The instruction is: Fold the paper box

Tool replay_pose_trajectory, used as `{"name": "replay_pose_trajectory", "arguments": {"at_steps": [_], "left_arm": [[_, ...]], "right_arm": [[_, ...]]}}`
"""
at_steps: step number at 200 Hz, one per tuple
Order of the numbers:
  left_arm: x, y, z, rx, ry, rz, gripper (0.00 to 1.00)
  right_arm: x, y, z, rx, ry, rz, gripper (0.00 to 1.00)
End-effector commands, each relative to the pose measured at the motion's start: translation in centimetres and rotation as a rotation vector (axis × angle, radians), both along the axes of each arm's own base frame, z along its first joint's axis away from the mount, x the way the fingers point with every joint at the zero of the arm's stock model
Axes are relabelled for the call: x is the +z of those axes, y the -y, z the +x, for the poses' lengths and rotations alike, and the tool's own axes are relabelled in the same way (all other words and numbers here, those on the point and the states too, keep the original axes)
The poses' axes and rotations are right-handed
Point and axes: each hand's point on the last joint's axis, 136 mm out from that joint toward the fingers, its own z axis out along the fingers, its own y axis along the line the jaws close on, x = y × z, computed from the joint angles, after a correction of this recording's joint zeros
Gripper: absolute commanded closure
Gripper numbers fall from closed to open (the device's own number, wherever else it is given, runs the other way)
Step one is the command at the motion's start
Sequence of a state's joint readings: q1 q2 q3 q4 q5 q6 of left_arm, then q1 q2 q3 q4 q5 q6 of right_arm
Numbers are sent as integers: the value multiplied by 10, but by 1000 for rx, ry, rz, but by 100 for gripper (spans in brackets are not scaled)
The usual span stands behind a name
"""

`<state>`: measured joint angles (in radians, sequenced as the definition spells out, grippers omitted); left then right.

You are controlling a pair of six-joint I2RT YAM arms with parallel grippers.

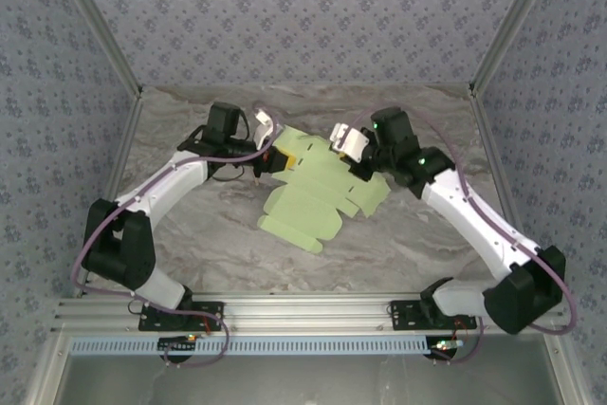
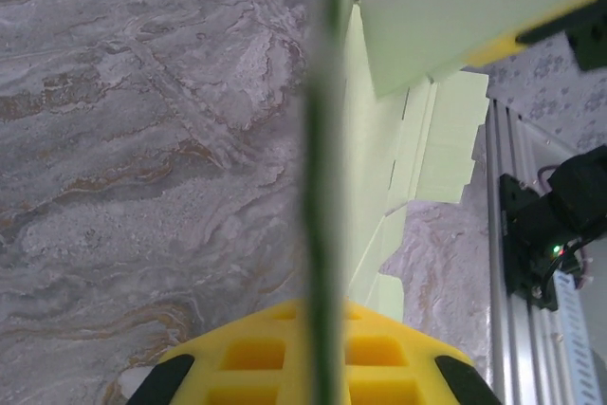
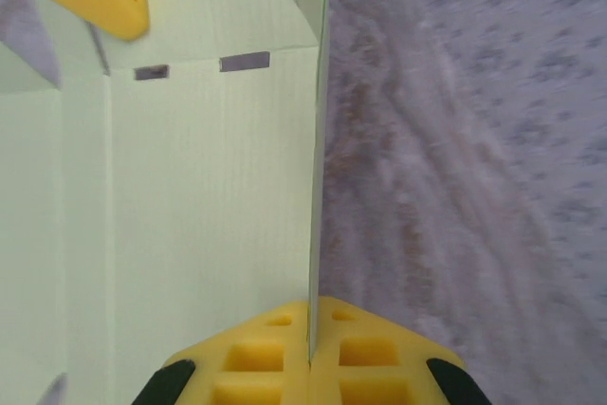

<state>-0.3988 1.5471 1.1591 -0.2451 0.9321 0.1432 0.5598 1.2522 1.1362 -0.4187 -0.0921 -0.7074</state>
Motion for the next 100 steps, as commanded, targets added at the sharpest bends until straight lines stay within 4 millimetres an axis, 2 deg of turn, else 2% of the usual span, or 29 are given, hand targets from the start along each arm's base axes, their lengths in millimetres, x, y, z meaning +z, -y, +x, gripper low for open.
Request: {"name": "replay_pose_trajectory", "arguments": {"at_steps": [1, 48, 78, 100], "left_arm": [[28, 5, 9, 3, -36, -73, 100], [28, 10, 11, 0, -73, -98, 100], [26, 10, 12, 6, -80, -93, 100], [23, 7, 14, 18, -83, -81, 100]], "right_arm": [[14, 9, 19, -145, 295, -129, 100], [3, -2, 28, -265, 498, -280, 100], [-6, -9, 25, -254, 523, -272, 100], [-19, -9, 20, -212, 450, -257, 100]]}}
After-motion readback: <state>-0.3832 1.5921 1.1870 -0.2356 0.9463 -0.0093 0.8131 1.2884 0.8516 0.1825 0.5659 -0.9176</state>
